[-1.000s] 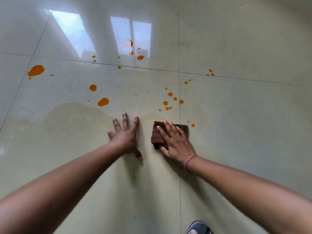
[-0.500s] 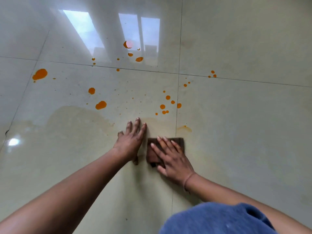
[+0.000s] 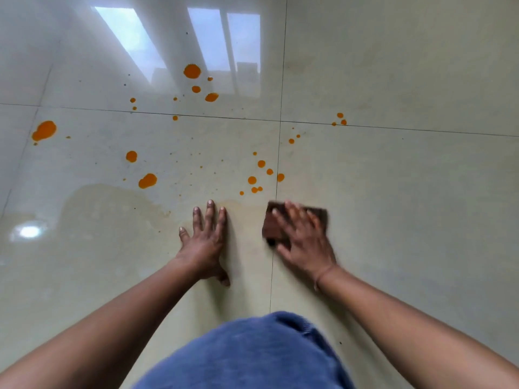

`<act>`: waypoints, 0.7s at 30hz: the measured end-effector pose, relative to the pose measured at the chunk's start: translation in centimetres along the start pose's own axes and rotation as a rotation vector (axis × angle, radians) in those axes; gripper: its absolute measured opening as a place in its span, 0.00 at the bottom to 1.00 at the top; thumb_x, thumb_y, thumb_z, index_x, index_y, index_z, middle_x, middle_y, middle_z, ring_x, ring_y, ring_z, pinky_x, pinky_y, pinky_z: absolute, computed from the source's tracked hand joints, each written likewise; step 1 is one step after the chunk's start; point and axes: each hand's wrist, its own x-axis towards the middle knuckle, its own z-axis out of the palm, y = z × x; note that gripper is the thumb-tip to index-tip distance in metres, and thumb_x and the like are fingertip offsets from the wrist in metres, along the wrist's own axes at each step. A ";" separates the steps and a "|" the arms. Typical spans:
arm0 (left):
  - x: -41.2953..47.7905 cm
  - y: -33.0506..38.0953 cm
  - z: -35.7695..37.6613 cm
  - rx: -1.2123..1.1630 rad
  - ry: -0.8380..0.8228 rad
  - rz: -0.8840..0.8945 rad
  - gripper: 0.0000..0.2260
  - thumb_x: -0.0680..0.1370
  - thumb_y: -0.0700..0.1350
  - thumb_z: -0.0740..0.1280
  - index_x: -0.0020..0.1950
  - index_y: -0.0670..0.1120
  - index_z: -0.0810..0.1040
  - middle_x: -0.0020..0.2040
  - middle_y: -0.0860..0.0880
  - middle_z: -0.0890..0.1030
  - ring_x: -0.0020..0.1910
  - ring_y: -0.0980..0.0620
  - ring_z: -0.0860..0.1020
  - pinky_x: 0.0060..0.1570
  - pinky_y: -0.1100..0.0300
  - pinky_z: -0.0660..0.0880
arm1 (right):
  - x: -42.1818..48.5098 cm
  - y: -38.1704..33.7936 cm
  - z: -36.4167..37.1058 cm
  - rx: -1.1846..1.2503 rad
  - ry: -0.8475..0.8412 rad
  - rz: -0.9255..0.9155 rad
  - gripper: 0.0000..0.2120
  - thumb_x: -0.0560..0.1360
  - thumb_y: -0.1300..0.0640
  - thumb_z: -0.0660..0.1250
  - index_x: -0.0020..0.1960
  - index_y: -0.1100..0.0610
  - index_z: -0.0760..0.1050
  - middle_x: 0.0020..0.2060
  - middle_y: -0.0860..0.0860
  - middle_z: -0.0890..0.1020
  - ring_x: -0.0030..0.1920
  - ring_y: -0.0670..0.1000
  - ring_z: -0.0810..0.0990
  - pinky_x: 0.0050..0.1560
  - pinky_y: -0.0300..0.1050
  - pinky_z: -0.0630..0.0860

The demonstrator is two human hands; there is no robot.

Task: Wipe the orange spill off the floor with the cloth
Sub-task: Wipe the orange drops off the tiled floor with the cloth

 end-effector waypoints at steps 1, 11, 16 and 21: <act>0.1 0.2 -0.1 0.002 -0.014 -0.007 0.73 0.54 0.63 0.80 0.73 0.47 0.24 0.69 0.45 0.19 0.71 0.36 0.25 0.67 0.28 0.47 | 1.8 0.0 -0.5 0.021 0.025 0.096 0.36 0.72 0.43 0.64 0.77 0.47 0.54 0.77 0.54 0.55 0.77 0.55 0.53 0.74 0.52 0.48; -0.1 -0.5 -0.1 0.031 0.036 0.023 0.63 0.63 0.60 0.77 0.76 0.47 0.30 0.75 0.45 0.26 0.75 0.37 0.32 0.68 0.31 0.53 | 2.6 -2.1 0.3 -0.060 -0.035 -0.267 0.38 0.70 0.43 0.65 0.77 0.48 0.58 0.76 0.55 0.59 0.76 0.56 0.58 0.73 0.53 0.53; 0.6 -0.9 0.8 -0.006 0.110 0.026 0.51 0.73 0.57 0.69 0.77 0.49 0.31 0.75 0.46 0.27 0.75 0.37 0.34 0.68 0.31 0.53 | 2.9 -4.3 1.1 -0.064 0.021 -0.121 0.36 0.71 0.44 0.68 0.76 0.49 0.60 0.75 0.56 0.62 0.75 0.56 0.62 0.71 0.53 0.54; 0.2 -0.5 0.2 -0.021 0.057 0.029 0.64 0.63 0.60 0.78 0.75 0.48 0.29 0.73 0.46 0.25 0.73 0.36 0.30 0.69 0.30 0.49 | 1.1 1.8 -0.1 -0.133 0.009 -0.136 0.37 0.70 0.43 0.66 0.76 0.50 0.59 0.74 0.57 0.63 0.72 0.58 0.66 0.69 0.53 0.55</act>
